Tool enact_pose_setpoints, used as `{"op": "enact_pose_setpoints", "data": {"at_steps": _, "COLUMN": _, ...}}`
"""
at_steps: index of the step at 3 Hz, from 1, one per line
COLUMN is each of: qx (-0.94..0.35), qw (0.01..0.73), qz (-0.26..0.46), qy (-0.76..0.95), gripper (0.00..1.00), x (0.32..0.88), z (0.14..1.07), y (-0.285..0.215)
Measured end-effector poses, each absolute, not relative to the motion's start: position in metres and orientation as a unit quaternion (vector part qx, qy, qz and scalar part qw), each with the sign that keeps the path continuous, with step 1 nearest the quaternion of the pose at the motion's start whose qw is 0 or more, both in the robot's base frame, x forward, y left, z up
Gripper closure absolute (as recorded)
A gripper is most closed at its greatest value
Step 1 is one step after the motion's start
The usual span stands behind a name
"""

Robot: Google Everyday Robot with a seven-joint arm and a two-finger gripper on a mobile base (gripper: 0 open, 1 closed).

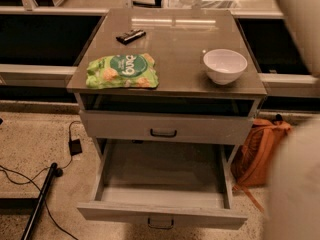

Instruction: Place blue plastic bottle into middle drawer

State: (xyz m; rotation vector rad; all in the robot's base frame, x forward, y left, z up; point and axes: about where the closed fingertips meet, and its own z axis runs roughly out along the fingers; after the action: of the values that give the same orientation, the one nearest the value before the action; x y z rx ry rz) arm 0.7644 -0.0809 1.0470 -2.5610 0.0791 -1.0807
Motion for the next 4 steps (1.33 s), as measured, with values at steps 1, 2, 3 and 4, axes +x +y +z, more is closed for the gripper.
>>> {"op": "enact_pose_setpoints", "data": {"at_steps": 1, "qx": -0.881, "qw": 0.225, "qz": -0.416, "qy": 0.021, "gripper": 1.0, "x": 0.7, "z": 1.089, "y": -0.082}}
{"op": "enact_pose_setpoints", "data": {"at_steps": 2, "qx": -0.89, "qw": 0.217, "qz": -0.4, "qy": 0.024, "gripper": 1.0, "x": 0.683, "z": 1.061, "y": -0.092}}
{"op": "enact_pose_setpoints", "data": {"at_steps": 3, "qx": -0.903, "qw": 0.198, "qz": -0.381, "qy": -0.024, "gripper": 1.0, "x": 0.695, "z": 1.034, "y": -0.074}}
{"op": "enact_pose_setpoints", "data": {"at_steps": 4, "qx": -0.898, "qw": 0.216, "qz": -0.366, "qy": -0.113, "gripper": 1.0, "x": 0.679, "z": 1.002, "y": -0.037}}
